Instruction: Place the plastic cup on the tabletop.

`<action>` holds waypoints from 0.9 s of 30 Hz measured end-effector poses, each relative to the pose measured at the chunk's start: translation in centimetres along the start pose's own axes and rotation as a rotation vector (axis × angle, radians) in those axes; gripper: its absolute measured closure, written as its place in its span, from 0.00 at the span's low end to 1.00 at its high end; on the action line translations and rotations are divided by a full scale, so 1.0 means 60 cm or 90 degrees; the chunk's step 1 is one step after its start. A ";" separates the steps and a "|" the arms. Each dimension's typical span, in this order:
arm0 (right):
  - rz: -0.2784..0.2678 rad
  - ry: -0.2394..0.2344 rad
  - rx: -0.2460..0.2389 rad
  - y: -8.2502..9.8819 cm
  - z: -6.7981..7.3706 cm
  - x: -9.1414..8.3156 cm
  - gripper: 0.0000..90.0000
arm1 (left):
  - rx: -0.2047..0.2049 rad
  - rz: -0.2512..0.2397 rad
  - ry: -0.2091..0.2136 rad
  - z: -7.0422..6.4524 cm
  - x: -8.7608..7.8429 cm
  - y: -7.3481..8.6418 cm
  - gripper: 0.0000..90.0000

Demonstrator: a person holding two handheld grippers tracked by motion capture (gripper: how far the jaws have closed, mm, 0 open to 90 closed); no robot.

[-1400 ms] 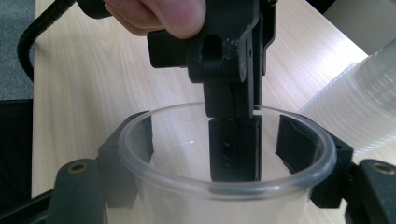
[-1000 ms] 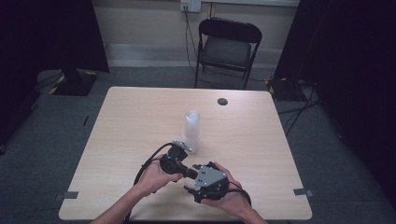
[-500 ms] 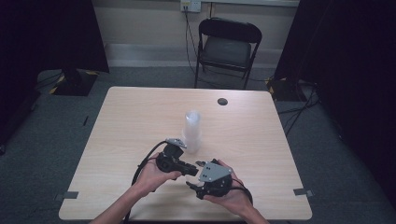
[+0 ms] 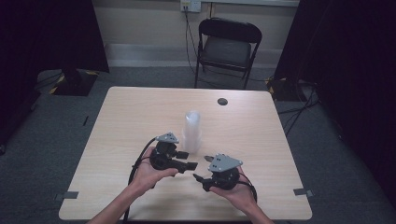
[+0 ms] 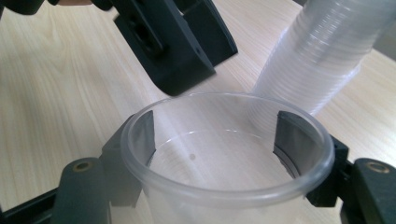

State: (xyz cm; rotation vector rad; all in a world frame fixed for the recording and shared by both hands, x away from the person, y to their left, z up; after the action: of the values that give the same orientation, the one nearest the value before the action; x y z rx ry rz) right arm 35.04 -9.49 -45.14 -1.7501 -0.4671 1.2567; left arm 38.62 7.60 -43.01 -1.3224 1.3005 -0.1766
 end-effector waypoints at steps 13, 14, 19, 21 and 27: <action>-0.019 0.023 0.054 0.005 -0.031 -0.009 0.32 | 0.034 -0.071 -0.089 0.029 -0.027 0.003 0.26; -0.020 0.026 0.057 0.005 -0.033 -0.010 0.32 | 0.039 -0.076 -0.099 0.030 -0.028 0.005 0.24; -0.027 0.036 0.071 0.008 -0.045 -0.017 0.32 | 0.046 -0.076 -0.123 0.041 -0.035 0.021 0.19; -0.028 0.042 0.079 0.008 -0.050 -0.020 0.32 | 0.043 -0.077 -0.134 0.045 -0.036 0.027 0.18; -0.040 0.056 0.093 0.003 -0.071 -0.026 0.32 | 0.033 -0.072 -0.155 0.059 -0.042 0.043 0.18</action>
State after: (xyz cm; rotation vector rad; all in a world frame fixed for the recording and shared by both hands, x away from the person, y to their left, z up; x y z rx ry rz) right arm 38.12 -12.63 -44.10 -1.6479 -0.3674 1.1355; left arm 38.97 12.41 -44.46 -1.3285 1.0118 -0.1229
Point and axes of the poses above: each handheld gripper's, and its own axes: x roughly forward along the jaws, y roughly out of its underside, z roughly to its left, the point moved 4 cm from there along x, roughly forward along the jaws, and after that the axes turned 7 degrees about -y, right-handed, at the moved point
